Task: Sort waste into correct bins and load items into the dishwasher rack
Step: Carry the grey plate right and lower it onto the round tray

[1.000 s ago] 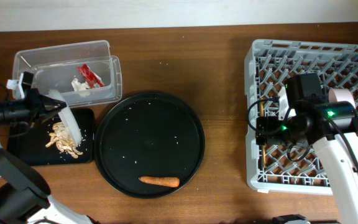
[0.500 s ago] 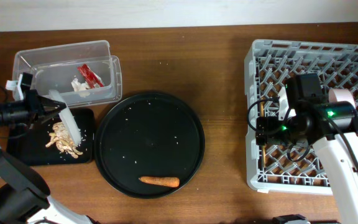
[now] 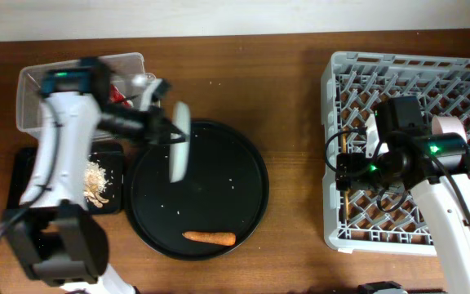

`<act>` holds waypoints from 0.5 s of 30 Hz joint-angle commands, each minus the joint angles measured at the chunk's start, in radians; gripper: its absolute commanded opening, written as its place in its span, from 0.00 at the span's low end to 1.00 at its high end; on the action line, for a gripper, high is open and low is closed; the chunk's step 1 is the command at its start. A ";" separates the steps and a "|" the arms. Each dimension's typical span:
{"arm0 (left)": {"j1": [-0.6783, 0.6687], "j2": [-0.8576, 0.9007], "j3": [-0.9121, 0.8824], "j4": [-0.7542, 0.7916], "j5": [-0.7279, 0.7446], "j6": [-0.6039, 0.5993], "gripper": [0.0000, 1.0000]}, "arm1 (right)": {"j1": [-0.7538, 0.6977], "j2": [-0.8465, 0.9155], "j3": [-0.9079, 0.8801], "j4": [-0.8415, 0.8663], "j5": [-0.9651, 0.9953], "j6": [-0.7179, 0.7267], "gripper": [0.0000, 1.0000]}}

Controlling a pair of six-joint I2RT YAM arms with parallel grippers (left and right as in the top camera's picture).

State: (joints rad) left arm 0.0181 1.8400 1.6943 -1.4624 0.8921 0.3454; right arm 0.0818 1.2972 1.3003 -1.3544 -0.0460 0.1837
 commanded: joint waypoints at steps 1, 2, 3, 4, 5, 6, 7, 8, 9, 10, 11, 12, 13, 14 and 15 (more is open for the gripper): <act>-0.245 -0.023 0.008 0.129 -0.375 -0.277 0.00 | -0.005 0.005 0.013 0.000 0.005 0.004 0.90; -0.329 -0.019 0.008 0.157 -0.526 -0.359 0.00 | -0.005 0.005 0.013 0.000 0.005 0.004 0.90; -0.385 -0.013 0.008 0.171 -0.629 -0.419 0.00 | -0.005 0.005 0.013 0.000 0.005 0.004 0.90; -0.447 -0.002 0.008 0.184 -0.716 -0.469 0.00 | -0.005 0.005 0.013 0.000 0.005 0.004 0.90; -0.502 0.016 0.008 0.192 -0.763 -0.496 0.00 | -0.005 0.005 0.013 0.000 0.005 0.004 0.90; -0.559 0.048 0.008 0.195 -0.793 -0.525 0.00 | -0.005 0.005 0.013 0.000 0.005 0.003 0.90; -0.599 0.083 0.008 0.195 -0.811 -0.546 0.00 | -0.005 0.005 0.013 0.000 0.005 0.004 0.90; -0.626 0.119 0.008 0.195 -0.811 -0.557 0.00 | -0.005 0.005 0.013 0.000 0.006 0.003 0.90; -0.639 0.145 0.008 0.195 -0.811 -0.562 0.00 | -0.005 0.005 0.013 0.000 0.006 0.003 0.90; -0.658 0.187 0.008 0.195 -0.811 -0.562 0.00 | -0.005 0.005 0.013 0.000 0.006 0.003 0.90; -0.666 0.209 0.008 0.195 -0.810 -0.562 0.00 | -0.005 0.005 0.013 0.000 0.006 0.003 0.90; -0.670 0.216 0.008 0.195 -0.811 -0.562 0.00 | -0.005 0.005 0.013 0.000 0.006 0.003 0.89; -0.673 0.219 0.008 0.198 -0.810 -0.562 0.00 | -0.005 0.005 0.013 0.000 0.006 0.003 0.90; -0.673 0.219 0.009 0.200 -0.810 -0.562 0.00 | -0.005 0.005 0.013 0.000 0.006 0.003 0.90; -0.670 0.219 0.013 0.199 -0.810 -0.562 0.02 | -0.005 0.005 0.013 0.000 0.006 0.003 0.90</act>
State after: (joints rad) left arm -0.6533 2.0544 1.6951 -1.2655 0.0975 -0.2001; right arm 0.0818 1.2972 1.3003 -1.3548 -0.0463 0.1837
